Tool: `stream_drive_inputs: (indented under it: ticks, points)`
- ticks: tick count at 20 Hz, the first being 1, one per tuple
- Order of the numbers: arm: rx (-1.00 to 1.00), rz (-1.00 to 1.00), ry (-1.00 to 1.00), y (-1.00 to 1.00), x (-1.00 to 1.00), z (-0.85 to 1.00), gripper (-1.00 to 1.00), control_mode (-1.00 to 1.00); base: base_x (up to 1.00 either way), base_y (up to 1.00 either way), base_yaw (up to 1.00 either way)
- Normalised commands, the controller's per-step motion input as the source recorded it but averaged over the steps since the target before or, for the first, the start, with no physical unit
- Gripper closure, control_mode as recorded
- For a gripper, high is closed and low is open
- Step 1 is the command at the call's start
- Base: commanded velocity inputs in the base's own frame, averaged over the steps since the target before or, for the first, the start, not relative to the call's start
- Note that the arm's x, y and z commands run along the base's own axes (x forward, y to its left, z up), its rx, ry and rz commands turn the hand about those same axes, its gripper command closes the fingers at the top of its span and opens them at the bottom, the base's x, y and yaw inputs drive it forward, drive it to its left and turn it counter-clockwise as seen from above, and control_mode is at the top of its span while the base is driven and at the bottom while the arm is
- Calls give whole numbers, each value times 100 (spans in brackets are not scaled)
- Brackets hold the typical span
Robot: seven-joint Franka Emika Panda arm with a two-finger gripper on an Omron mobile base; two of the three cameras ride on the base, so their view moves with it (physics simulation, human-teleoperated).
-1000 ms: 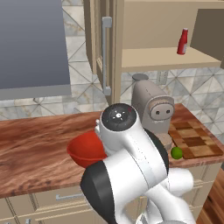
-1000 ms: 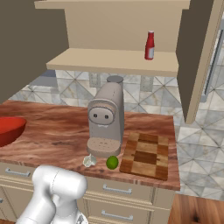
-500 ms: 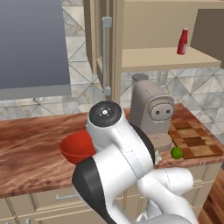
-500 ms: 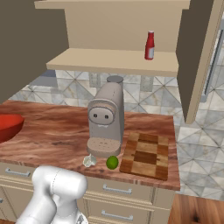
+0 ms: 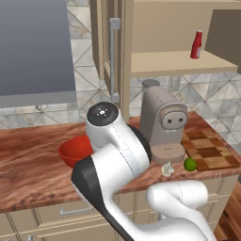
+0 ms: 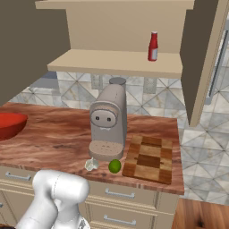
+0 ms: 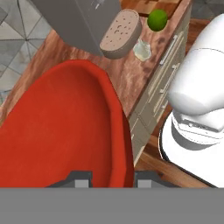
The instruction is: Open the cabinet. Place the bowl and condiment on the counter. Then place the lime and garlic on the cutting board.
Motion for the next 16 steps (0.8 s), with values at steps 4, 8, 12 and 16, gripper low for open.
stream_drive_inputs:
  ticks: [4, 8, 12, 16]
  points:
    - [1, 0, -2, 20, 37, -14, 100, -100, 0, 0, 0]
    - [1, 0, -3, 19, 38, -13, 100, -100, 0, 0, 0]
    - [1, 0, -2, 10, 34, -11, 100, -100, 0, 0, 0]
    - [2, 1, -2, 0, 28, -5, 100, -100, 0, 0, 0]
